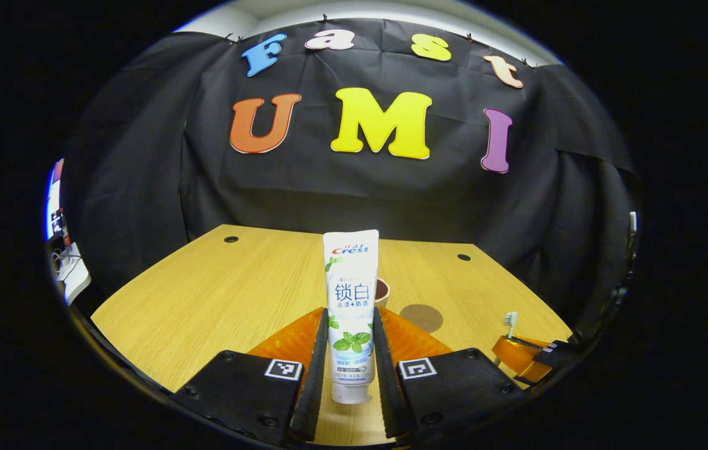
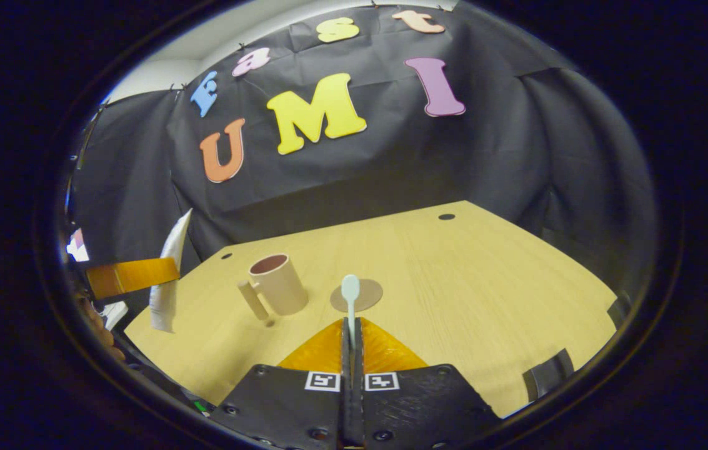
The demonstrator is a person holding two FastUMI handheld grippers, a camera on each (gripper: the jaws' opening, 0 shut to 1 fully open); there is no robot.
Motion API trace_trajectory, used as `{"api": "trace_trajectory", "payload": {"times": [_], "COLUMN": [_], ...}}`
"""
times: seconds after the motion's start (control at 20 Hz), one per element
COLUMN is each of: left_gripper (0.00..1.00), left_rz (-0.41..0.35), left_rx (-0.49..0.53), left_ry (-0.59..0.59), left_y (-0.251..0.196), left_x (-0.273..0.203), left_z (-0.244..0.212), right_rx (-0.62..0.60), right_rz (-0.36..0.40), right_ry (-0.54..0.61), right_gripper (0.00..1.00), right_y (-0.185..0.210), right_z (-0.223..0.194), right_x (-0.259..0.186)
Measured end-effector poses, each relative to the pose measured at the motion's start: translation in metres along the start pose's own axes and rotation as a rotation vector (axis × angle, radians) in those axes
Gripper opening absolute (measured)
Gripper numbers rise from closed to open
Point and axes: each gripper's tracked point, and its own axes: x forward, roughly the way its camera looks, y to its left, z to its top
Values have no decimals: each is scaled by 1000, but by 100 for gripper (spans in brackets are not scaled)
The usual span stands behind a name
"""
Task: Put the toothbrush and toothpaste on the desktop into the cup, then pick up the cup and place it on the coaster on the desktop.
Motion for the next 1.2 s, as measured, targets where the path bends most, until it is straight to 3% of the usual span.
{"api": "trace_trajectory", "payload": {"times": [0.25,0.6,0.8,1.2], "left_gripper": [42,42,42,44], "left_rz": [14,-5,-38,-24], "left_rx": [1,55,21,1], "left_ry": [-77,-239,-228,-201], "left_y": [-2,-14,-22,-15], "left_x": [47,100,121,139], "left_z": [34,79,73,62], "right_rx": [-52,-53,-46,-28], "right_rz": [23,38,18,11], "right_ry": [-99,-128,-130,-100], "right_gripper": [0,0,0,0], "right_y": [3,-2,-13,-22], "right_z": [29,37,37,27], "right_x": [-27,-41,-44,-37]}}
